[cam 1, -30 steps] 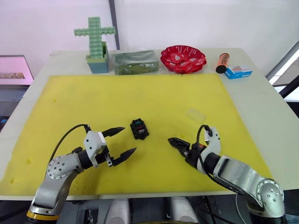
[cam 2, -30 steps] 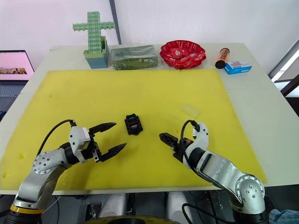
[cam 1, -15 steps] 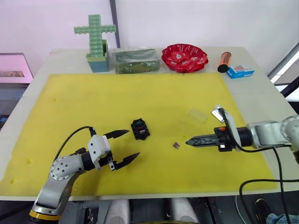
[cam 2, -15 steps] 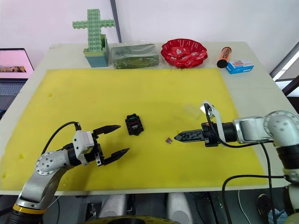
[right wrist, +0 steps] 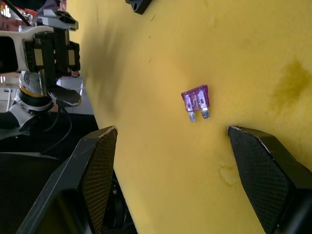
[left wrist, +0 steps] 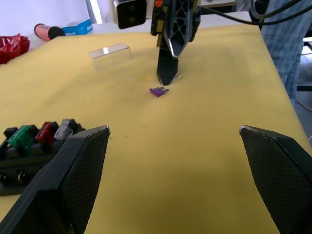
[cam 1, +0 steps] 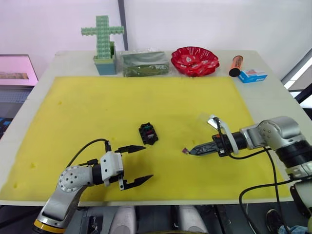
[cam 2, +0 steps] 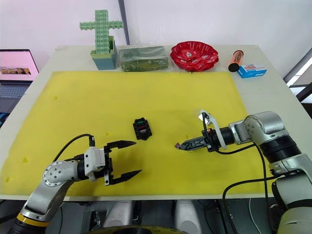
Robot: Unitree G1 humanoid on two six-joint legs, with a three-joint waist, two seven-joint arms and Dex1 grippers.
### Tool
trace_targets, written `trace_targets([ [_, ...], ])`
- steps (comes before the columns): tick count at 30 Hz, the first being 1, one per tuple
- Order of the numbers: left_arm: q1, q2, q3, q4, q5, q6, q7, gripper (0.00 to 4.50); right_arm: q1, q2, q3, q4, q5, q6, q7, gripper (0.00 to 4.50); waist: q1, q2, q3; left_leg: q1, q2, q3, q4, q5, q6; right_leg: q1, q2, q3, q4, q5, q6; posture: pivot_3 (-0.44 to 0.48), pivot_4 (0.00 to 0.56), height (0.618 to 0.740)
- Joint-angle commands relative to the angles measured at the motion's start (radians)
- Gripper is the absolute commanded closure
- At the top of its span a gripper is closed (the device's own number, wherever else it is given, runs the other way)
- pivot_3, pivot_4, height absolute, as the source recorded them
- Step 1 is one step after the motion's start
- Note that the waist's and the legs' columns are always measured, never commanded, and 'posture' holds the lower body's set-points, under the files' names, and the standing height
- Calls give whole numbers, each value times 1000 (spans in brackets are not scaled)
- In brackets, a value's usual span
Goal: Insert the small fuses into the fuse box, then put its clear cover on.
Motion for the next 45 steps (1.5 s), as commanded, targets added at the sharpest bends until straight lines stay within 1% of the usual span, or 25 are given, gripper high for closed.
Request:
trace_targets([
  [1,-17,2,-1,-49,-9,1,6,0,-23,33,-25,26,-43,9,28,676,-3,0,0,0,0,0,0,0,0,0,0,0,0,0,0,0,150,740],
  [7,-23,6,3,-72,-18,26,16,0,-41,71,-40,68,-103,14,63,676,-14,0,0,1,1,0,0,0,0,0,2,0,2,1,1,0,150,740],
  [10,-20,6,6,-72,-18,29,17,0,-34,89,-41,78,-137,2,72,1334,-18,0,0,2,1,0,0,0,0,0,2,0,3,1,1,0,150,740],
  [13,-16,6,5,-70,-16,27,19,0,-34,109,-58,87,-147,16,80,2372,-18,0,0,2,1,0,0,0,0,0,2,0,4,1,2,0,150,740],
  [22,-13,3,6,-70,-14,27,25,0,-51,151,-86,100,-174,49,87,2372,-18,0,0,4,0,0,0,0,0,0,1,0,10,0,2,0,150,740],
  [36,-22,0,1,-61,-11,27,36,0,-37,187,-61,91,-233,26,105,2372,-19,0,0,6,0,0,0,0,0,0,2,0,12,0,3,0,150,740],
  [39,-29,-5,3,-60,-14,33,45,0,-25,198,-58,100,-260,0,91,2959,-19,0,0,6,0,0,0,0,0,0,2,0,12,0,3,0,150,740],
  [43,-31,-7,3,-57,-14,34,48,0,-9,203,-57,113,-296,-29,81,4348,-19,-1,-1,7,0,0,0,0,0,1,2,0,12,0,3,0,150,740],
  [45,-31,-7,2,-56,-13,34,49,0,-2,203,-60,117,-304,-36,78,4430,-18,-2,-2,8,0,0,0,0,0,2,2,0,12,0,3,0,150,740],
])
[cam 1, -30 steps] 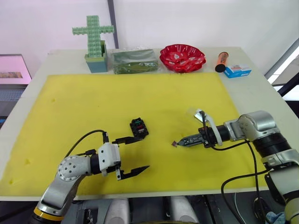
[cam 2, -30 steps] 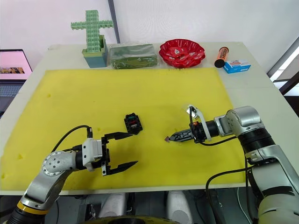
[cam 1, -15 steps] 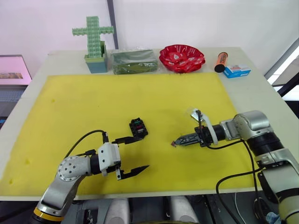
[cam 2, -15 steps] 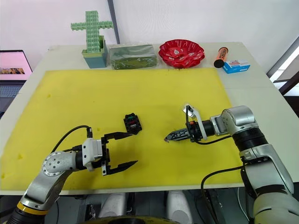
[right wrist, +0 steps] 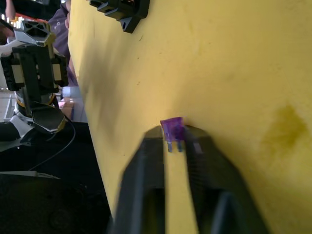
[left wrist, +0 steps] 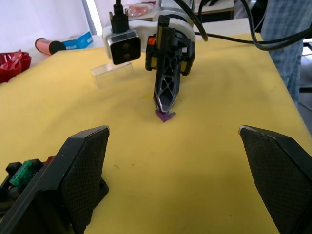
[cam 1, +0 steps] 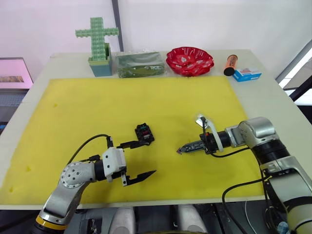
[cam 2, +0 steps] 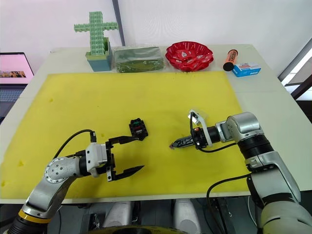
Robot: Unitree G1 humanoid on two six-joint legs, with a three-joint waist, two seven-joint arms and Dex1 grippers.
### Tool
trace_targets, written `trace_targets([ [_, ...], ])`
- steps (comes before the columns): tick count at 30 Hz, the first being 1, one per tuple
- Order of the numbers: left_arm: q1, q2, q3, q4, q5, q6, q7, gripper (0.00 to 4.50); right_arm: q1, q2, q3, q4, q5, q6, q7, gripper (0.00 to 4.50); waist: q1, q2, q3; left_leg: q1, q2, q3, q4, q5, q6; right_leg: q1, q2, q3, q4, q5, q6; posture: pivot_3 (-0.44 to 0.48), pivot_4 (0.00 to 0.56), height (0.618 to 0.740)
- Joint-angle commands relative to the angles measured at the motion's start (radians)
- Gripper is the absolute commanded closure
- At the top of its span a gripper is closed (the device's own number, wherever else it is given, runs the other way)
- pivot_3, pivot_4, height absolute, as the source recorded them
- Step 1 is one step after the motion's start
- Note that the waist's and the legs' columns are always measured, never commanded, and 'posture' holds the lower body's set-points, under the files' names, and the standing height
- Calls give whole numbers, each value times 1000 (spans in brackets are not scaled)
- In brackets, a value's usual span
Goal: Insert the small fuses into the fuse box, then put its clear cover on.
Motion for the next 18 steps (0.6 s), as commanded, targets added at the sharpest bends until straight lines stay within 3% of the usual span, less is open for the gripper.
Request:
trace_targets([
  [1,-5,-4,3,-22,-9,1,7,0,18,0,1,7,-29,-22,-14,4430,0,0,0,0,0,0,0,0,0,0,0,0,0,0,0,0,150,740],
  [5,-12,-4,1,-33,-10,16,13,0,30,-13,-18,-11,-17,0,-14,4430,1,-1,0,1,0,0,1,0,0,1,0,0,0,0,0,0,150,740],
  [10,-19,2,8,-59,-17,45,23,0,51,22,-213,-83,62,177,-134,4430,5,-1,0,0,0,0,1,0,0,1,-1,0,0,0,0,0,150,740],
  [14,-5,7,24,-86,-28,70,39,0,177,142,-536,-256,320,297,-494,4430,8,-1,0,0,0,-1,0,0,0,1,0,0,0,0,0,0,150,740],
  [18,6,6,31,-95,-32,79,49,0,437,267,-703,-567,719,297,-960,4430,23,0,0,0,0,-1,-1,0,0,1,0,0,0,-1,2,0,150,740],
])
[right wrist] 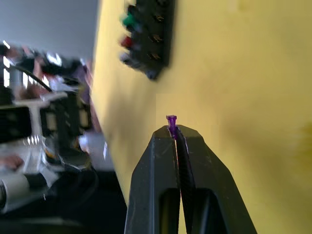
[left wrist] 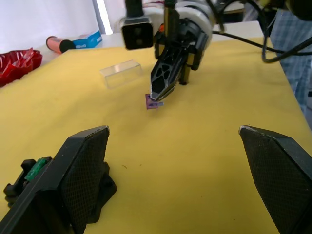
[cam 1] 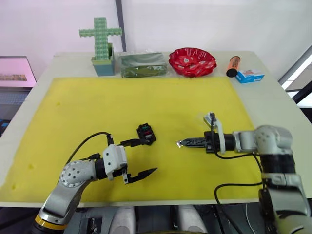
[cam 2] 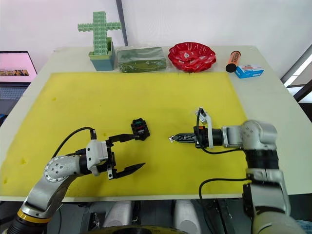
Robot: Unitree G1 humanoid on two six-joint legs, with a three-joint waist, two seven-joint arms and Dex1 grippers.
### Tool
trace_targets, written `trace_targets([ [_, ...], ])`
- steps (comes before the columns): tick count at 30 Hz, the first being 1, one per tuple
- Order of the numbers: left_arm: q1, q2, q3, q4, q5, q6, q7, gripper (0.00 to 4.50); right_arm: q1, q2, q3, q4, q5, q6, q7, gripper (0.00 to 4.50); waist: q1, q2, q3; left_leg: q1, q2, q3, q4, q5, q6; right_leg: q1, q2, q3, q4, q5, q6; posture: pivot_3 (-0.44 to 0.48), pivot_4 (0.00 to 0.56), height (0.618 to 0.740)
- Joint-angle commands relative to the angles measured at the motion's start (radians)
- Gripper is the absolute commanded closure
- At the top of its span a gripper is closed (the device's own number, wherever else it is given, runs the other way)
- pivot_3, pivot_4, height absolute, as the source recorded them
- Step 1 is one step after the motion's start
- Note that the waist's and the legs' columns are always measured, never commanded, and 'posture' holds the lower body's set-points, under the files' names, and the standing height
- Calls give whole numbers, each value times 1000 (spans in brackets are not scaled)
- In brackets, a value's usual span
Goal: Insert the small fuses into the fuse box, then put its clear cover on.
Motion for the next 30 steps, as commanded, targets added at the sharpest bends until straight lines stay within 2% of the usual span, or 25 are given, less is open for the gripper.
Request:
trace_targets([
  [1,6,0,20,-33,-21,-2,10,0,188,32,-51,-244,439,-90,-436,4430,5,1,0,0,0,0,0,0,0,0,0,0,0,0,0,0,150,740],
  [4,13,-4,19,-23,-21,-12,7,0,345,-24,61,-350,815,-413,-878,4430,3,1,0,0,0,-1,1,0,0,1,0,0,0,-1,1,0,150,740],
  [7,24,-4,16,-11,-16,-32,-3,0,380,-19,124,-413,873,-576,-1048,4430,-6,1,0,1,0,0,2,0,0,1,0,1,-1,-2,1,0,150,740],
  [11,26,-9,11,8,-10,-53,-7,0,387,0,184,-432,873,-682,-1143,4430,-16,1,0,1,0,0,1,0,0,1,0,1,-1,-3,2,0,150,740],
  [15,37,-14,10,27,-6,-82,-11,0,386,70,201,-446,873,-771,-1257,4430,-18,1,0,0,0,-1,1,0,0,1,0,1,-1,-3,3,0,150,740],
  [25,55,-26,2,90,15,-169,-27,0,447,56,243,-507,873,-762,-1240,4430,-18,1,0,0,0,-1,1,0,0,1,-1,2,-1,-3,3,0,150,740],
  [30,53,-32,-3,108,21,-192,-27,0,434,71,237,-506,873,-800,-1341,4430,-18,1,0,0,1,-1,1,0,0,1,-1,2,-1,-3,3,0,150,740],
])
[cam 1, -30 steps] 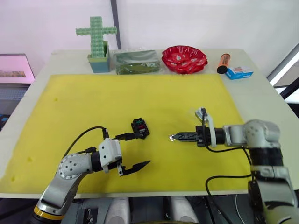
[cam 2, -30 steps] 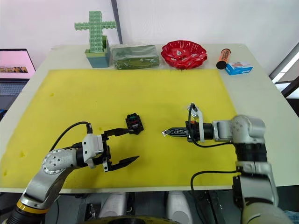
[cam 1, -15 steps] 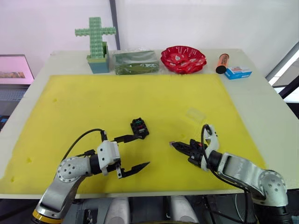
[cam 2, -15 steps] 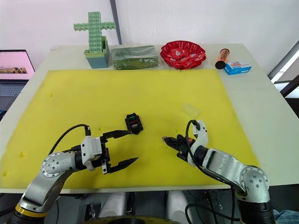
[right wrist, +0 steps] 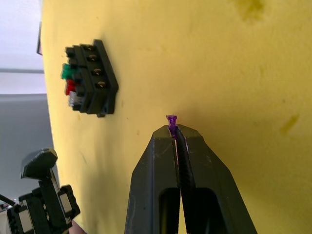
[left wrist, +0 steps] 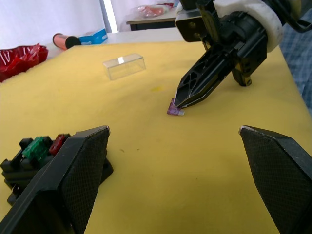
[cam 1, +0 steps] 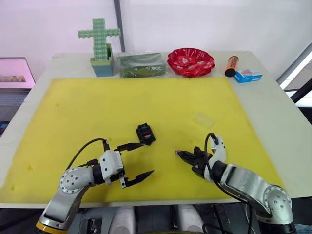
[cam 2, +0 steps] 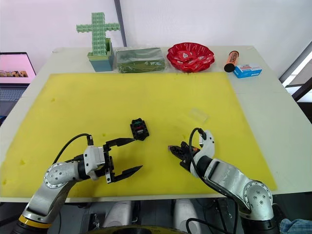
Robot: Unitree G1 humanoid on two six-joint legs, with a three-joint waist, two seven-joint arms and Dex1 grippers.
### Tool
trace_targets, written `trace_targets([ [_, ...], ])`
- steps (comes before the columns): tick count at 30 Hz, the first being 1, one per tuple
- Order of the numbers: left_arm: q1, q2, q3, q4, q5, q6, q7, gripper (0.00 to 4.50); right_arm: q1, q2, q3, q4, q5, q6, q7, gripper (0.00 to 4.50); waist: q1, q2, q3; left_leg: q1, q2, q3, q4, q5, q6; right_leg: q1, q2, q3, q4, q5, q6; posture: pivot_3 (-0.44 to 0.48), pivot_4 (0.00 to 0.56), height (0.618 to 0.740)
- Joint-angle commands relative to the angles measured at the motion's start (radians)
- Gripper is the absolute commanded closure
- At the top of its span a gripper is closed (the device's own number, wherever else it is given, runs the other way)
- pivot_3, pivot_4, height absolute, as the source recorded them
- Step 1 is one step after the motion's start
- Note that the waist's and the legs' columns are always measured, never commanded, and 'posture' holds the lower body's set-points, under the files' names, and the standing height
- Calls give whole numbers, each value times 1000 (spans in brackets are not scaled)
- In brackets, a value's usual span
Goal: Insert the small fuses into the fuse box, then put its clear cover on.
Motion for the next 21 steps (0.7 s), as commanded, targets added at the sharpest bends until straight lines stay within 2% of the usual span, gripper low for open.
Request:
trace_targets([
  [1,2,-5,-1,-7,1,-38,-8,0,-11,-7,-8,-32,23,-19,-64,4430,0,0,0,0,0,0,0,0,0,0,0,0,0,0,0,0,150,740],
  [10,0,-10,-6,21,9,-66,-10,0,-33,13,15,-68,23,-59,-134,4430,0,0,0,0,0,-2,0,0,0,0,-2,1,0,0,0,0,150,740],
  [13,1,-12,-9,21,11,-68,-9,0,-28,9,20,-71,23,-55,-131,3822,0,0,0,0,0,-3,0,0,0,0,-2,1,0,0,0,0,150,740],
  [19,-3,-12,-9,24,10,-68,-6,0,-6,-76,21,-77,23,-4,-12,1810,1,0,0,0,0,-3,0,0,0,0,-3,1,0,0,0,0,150,740],
  [21,-3,-13,-10,25,11,-69,-7,0,16,-157,14,-67,23,45,108,1057,2,1,0,0,0,-3,0,0,0,0,-3,1,-1,0,0,0,150,740],
])
